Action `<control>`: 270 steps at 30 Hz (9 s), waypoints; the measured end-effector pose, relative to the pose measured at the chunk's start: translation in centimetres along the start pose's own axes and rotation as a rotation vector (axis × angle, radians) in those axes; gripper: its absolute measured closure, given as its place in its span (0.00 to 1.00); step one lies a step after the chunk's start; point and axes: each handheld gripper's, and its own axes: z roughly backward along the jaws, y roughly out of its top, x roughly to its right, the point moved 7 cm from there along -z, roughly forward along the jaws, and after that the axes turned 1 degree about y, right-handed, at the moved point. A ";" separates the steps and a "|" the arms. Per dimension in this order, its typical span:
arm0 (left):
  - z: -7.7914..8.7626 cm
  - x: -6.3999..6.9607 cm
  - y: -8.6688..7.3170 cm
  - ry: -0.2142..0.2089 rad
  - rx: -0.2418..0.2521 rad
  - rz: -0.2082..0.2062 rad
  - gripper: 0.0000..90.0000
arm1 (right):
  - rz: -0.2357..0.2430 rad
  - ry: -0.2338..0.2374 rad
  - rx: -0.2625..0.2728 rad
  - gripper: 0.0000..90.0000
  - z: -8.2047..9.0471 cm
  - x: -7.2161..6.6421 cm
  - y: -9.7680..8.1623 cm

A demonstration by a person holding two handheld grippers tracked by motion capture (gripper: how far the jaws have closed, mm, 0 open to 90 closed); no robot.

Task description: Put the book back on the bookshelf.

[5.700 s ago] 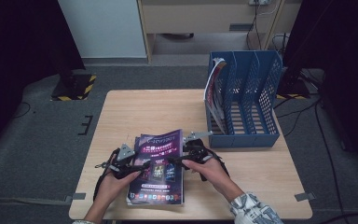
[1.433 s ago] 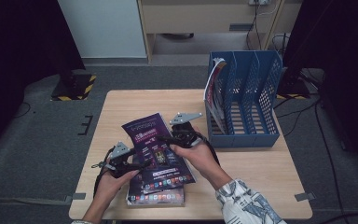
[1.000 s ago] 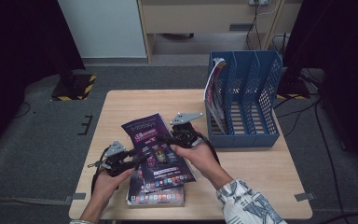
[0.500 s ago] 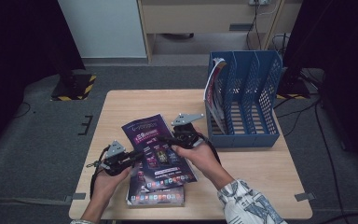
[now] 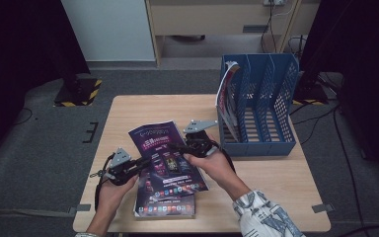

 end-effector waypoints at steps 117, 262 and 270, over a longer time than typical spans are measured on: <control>-0.7 -1.0 -0.4 0.114 0.003 0.019 0.12 | 0.048 -0.055 0.196 0.92 6.5 1.4 4.9; -1.0 -1.1 -0.6 0.138 -0.015 0.005 0.05 | 0.050 -0.239 0.291 0.92 23.4 4.3 2.1; -1.0 -0.9 -0.6 0.137 -0.016 -0.003 0.05 | 0.048 -0.257 0.300 0.92 24.8 4.3 2.0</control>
